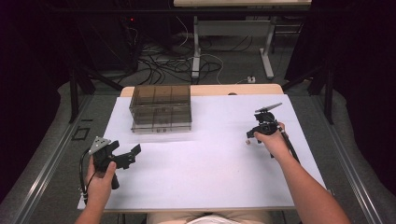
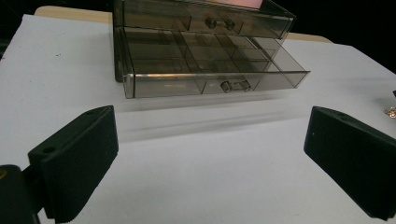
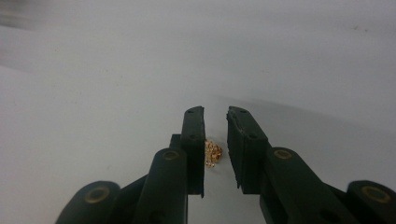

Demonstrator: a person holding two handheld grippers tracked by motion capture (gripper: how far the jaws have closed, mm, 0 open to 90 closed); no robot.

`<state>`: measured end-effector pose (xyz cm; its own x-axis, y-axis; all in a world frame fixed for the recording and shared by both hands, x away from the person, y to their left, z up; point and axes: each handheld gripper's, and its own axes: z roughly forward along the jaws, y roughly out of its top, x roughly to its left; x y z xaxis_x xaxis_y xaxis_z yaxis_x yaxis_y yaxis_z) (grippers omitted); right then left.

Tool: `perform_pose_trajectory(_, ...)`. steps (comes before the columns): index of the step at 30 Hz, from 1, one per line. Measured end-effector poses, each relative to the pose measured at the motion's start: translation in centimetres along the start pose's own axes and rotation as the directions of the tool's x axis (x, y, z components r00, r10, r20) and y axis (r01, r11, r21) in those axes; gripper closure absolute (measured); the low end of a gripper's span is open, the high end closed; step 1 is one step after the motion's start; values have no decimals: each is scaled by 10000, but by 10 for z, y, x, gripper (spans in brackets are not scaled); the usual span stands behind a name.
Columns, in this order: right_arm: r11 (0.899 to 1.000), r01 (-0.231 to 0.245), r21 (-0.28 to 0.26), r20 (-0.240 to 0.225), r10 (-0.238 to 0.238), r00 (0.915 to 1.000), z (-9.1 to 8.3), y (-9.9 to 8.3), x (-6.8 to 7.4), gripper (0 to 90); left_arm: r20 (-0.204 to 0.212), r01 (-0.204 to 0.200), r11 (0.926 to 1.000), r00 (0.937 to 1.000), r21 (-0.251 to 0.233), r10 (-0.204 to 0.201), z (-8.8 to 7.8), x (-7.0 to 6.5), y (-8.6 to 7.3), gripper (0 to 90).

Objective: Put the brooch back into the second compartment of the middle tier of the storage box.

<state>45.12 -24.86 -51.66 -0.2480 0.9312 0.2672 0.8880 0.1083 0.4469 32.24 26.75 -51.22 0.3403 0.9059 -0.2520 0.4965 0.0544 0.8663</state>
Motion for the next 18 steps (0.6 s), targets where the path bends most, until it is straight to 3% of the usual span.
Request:
perform_pose_trajectory(2, 9998, 89, -205, -125, -92, 9999, 2, -1, -1, 775, 5, -4, 10000, 10000, 24, 4, 0, 0, 0, 32)
perform_pose_trajectory(3, 10000, 21, 28, -13, -21, 10000, 2, 0, 0, 782, -1, -1, 10000, 10000, -1, 1, 0, 0, 0, 32)
perform_pose_trajectory(8, 9998, 69, 202, -28, -69, 10000, 5, -1, 0, 789, 6, 13, 10000, 10000, -1, -13, 0, 0, 0, 32)
perform_pose_trajectory(9, 9995, -155, 283, -46, 156, 9999, 6, 0, 3, 790, 11, 26, 10000, 10000, 5, -26, 0, 0, 0, 32)
perform_pose_trajectory(17, 9992, -55, 397, 23, 55, 10000, 9, 0, 1, 795, 14, 16, 10000, 10000, 7, -16, 0, 0, 0, 32)
perform_pose_trajectory(18, 10000, -67, 20, -224, 68, 9997, 12, -2, 0, 797, 12, 13, 10000, 10000, 8, -13, 0, 0, 0, 32)
